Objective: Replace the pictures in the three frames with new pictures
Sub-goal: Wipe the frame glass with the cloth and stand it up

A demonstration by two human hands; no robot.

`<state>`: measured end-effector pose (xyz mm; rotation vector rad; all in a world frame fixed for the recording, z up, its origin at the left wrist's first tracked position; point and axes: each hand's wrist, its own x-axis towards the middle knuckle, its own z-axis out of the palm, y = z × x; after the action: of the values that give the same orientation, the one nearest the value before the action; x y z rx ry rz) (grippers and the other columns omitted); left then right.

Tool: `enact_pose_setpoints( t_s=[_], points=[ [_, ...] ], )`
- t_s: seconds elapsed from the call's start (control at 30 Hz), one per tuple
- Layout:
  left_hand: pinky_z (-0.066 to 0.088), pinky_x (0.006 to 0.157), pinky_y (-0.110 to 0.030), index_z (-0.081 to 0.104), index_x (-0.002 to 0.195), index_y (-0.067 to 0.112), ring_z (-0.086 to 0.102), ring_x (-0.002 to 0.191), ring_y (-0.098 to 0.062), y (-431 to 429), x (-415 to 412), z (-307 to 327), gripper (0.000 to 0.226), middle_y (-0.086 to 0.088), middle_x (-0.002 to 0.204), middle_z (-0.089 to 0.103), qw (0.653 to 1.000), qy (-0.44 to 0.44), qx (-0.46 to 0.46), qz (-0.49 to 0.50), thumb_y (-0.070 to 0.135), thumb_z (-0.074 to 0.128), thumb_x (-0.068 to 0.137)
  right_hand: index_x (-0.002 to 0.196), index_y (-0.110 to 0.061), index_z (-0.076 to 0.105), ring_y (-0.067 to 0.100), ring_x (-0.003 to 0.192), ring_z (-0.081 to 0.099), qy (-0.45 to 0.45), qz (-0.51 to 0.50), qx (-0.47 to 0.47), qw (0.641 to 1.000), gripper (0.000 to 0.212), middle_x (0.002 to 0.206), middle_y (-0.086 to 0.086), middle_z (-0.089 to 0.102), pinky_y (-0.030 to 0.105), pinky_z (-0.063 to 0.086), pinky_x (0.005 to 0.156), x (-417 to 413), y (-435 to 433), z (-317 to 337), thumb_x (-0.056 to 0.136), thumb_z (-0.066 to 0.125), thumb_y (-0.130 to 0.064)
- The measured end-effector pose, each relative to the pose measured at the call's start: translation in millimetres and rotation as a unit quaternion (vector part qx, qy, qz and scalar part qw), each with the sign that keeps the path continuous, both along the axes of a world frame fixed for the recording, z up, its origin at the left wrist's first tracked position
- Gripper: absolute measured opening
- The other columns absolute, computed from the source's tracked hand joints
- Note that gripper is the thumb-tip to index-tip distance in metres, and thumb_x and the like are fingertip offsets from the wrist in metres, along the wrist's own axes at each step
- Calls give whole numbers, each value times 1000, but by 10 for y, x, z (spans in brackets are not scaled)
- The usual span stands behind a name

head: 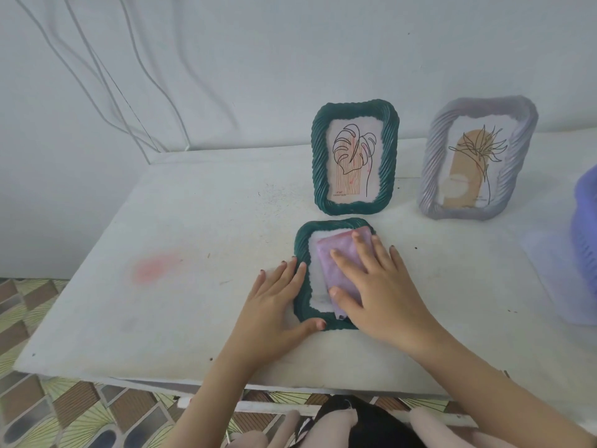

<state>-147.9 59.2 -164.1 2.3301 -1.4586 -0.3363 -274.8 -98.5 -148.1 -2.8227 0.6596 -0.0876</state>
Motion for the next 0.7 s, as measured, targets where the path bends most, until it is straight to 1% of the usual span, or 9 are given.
enact_pose_setpoints(
  t_s=[0.07,0.17,0.23,0.3,0.4,0.47,0.53,0.63,0.7],
  points=[
    [-11,114,-25,-5,139,41,-5,142,-1,5,-2,-5,90,15,153,-2,1000,-9,-1,-1,87,22,66,145,-36,15,30,144,-4,12,-5,8,1000,78,157,4,-3,45,0,115,17,-23,-22,73,5,-64],
    [-9,115,-27,-3,140,38,-3,143,-2,4,-13,3,92,12,154,2,1000,-8,-4,-5,87,21,66,145,-38,14,28,144,-4,3,-15,11,1000,79,157,3,-4,44,1,115,122,-109,-41,71,7,-67],
    [-8,115,-27,-1,141,36,-1,143,-2,-1,-15,1,92,12,154,3,1000,-10,-7,-6,87,20,67,144,-36,20,29,144,-1,-17,-21,22,999,75,157,4,3,42,4,116,218,-137,-35,77,19,-68],
    [-7,115,-27,0,141,36,0,143,-2,-8,-16,-3,92,13,153,3,1000,-14,-12,-5,87,21,68,142,-33,30,29,144,1,-40,-20,40,998,65,157,3,10,39,10,115,277,-133,-27,84,40,-59],
    [-6,115,-26,1,141,35,1,142,0,-12,-13,-12,91,15,151,4,1000,-12,-19,-5,86,24,68,137,-31,40,25,144,7,-67,19,79,994,54,154,-1,20,39,26,110,244,-71,-16,86,50,-46],
    [-6,114,-25,3,142,34,2,142,0,-13,-11,-16,91,17,150,5,1000,-13,-23,-7,84,28,70,133,-32,45,23,143,13,-79,57,106,990,52,152,-2,27,38,32,106,135,15,5,83,45,-46],
    [-5,114,-24,7,144,33,2,142,1,-11,-7,-28,92,18,150,5,999,-15,-28,-4,82,31,70,132,-34,46,20,142,17,-79,74,111,988,55,150,-4,31,34,33,105,-21,86,24,80,37,-49],
    [-5,114,-25,5,142,34,3,142,1,-11,0,-35,92,17,150,5,999,-7,-33,-5,83,32,69,132,-34,48,17,141,20,-53,73,91,992,60,150,-6,31,28,28,107,-238,110,91,78,29,-53],
    [-4,114,-26,2,141,35,4,142,0,-14,4,-37,92,15,151,7,999,0,-35,-5,84,31,68,133,-33,46,19,139,22,-32,69,71,995,61,149,-4,32,26,21,109,-255,47,121,79,25,-54]
  ],
)
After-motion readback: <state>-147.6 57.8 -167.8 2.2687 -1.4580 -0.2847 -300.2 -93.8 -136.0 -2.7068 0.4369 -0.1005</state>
